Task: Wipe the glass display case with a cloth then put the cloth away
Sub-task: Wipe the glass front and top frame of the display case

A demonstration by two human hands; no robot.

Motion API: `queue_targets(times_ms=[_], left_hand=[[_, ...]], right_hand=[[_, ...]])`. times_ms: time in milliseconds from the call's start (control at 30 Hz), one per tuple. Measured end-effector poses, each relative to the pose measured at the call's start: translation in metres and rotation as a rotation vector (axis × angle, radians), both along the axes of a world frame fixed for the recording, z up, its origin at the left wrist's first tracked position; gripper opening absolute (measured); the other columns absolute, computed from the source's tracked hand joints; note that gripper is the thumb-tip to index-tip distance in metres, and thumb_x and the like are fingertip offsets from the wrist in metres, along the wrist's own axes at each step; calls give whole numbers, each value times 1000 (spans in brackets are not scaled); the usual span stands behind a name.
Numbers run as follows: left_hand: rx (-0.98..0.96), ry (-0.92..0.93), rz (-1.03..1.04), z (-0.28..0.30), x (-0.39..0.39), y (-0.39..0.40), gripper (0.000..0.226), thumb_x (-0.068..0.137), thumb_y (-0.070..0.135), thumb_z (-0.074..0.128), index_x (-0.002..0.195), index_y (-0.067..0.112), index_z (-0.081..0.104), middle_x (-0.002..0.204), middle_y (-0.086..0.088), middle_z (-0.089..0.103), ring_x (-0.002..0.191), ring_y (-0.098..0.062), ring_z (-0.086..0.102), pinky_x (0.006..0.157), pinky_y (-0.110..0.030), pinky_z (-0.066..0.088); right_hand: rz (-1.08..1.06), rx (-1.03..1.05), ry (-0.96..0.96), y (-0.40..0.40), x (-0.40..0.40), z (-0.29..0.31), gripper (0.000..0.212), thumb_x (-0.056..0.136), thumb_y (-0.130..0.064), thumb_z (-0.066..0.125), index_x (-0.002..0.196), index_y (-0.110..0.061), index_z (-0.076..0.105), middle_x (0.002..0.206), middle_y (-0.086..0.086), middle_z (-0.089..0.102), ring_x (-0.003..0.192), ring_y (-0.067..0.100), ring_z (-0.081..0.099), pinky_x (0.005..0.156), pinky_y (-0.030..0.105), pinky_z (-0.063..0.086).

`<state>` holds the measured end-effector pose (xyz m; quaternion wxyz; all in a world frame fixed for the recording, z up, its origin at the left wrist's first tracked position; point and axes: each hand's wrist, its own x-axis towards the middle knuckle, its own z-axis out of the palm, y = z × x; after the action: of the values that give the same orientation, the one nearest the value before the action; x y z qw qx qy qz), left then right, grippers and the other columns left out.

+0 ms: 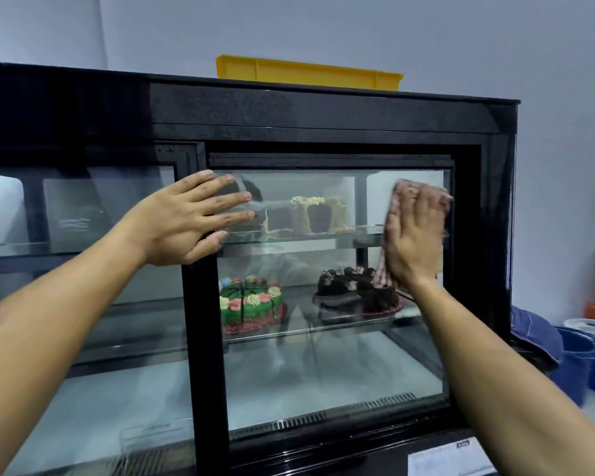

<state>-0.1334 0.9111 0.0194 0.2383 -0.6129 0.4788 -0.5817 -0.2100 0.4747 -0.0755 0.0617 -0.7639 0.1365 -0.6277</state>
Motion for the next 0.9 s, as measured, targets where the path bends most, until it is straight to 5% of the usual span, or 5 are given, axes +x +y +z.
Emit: queue_targets(times_ms=[133,267,500,700,900], left_hand=[[-1,4,3,1,0,0,55,106,39,34,158,24,45,164,-6,39,156,-36,29,127,-55,23],[-5,9,8,0,-3,-1,55,106,40,34,157,24,45,164,-6,40,155,-35,30,126,-55,24],[-12,2,25,-1,-5,0,56,106,39,33,159,24,43,165,-5,39,155,-35,30,127,-54,22],[-10,5,41,-1,-7,-2,56,107,40,31,159,24,42,164,-6,39,155,-36,30,128,-54,20],[-8,9,69,-1,-11,-2,55,107,40,29,157,25,46,164,-5,41,154,-36,32,128,-53,20]], right_hand=[[-51,265,-8,-16,-10,-67,64,111,-40,16,168,-13,5,174,16,-4,161,34,-6,129,58,1],[-7,457,-75,28,-3,-91,66,109,-42,16,168,-17,-1,174,16,-8,160,38,-10,129,57,-5],[51,-114,47,30,2,13,64,108,-51,20,167,-31,6,174,1,-10,162,27,-8,129,44,-10],[21,209,29,-31,-21,-26,68,109,-47,11,168,-16,0,174,15,-9,161,29,-10,130,52,-7],[-22,663,-159,21,4,-99,69,107,-46,16,167,-13,11,173,21,6,160,43,3,129,54,-3]])
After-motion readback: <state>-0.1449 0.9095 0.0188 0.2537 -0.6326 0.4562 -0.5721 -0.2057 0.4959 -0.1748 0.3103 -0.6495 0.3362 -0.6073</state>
